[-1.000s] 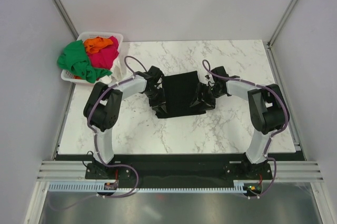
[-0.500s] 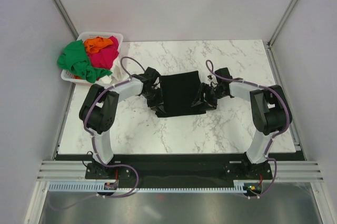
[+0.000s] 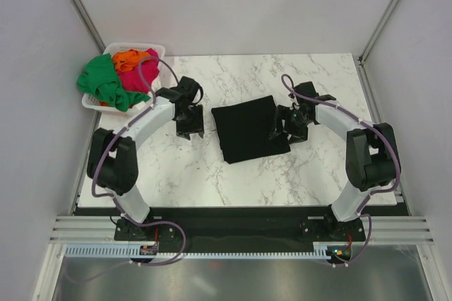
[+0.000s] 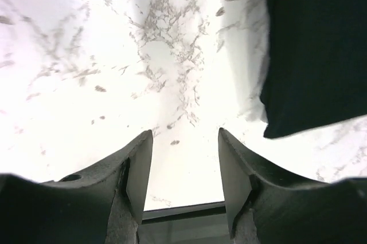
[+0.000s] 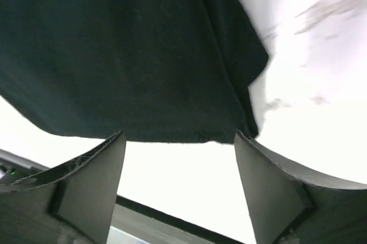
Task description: Fold and stack the t-shirts
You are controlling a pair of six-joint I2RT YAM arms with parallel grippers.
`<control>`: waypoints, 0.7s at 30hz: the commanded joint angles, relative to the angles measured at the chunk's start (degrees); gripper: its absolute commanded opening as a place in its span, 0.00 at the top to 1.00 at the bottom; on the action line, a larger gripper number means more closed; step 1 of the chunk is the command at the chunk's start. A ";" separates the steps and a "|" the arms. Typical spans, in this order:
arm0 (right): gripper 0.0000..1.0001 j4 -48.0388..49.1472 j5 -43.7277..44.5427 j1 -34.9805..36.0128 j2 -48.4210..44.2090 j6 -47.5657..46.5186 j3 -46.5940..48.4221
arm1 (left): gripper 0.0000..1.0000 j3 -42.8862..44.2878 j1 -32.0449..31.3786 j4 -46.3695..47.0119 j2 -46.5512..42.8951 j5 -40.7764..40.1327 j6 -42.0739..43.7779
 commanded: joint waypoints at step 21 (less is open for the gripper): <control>0.21 -7.09 0.19 -4.38 26.71 -6.69 40.38 | 0.46 -22.66 -0.60 -2.30 -45.53 0.44 -1.49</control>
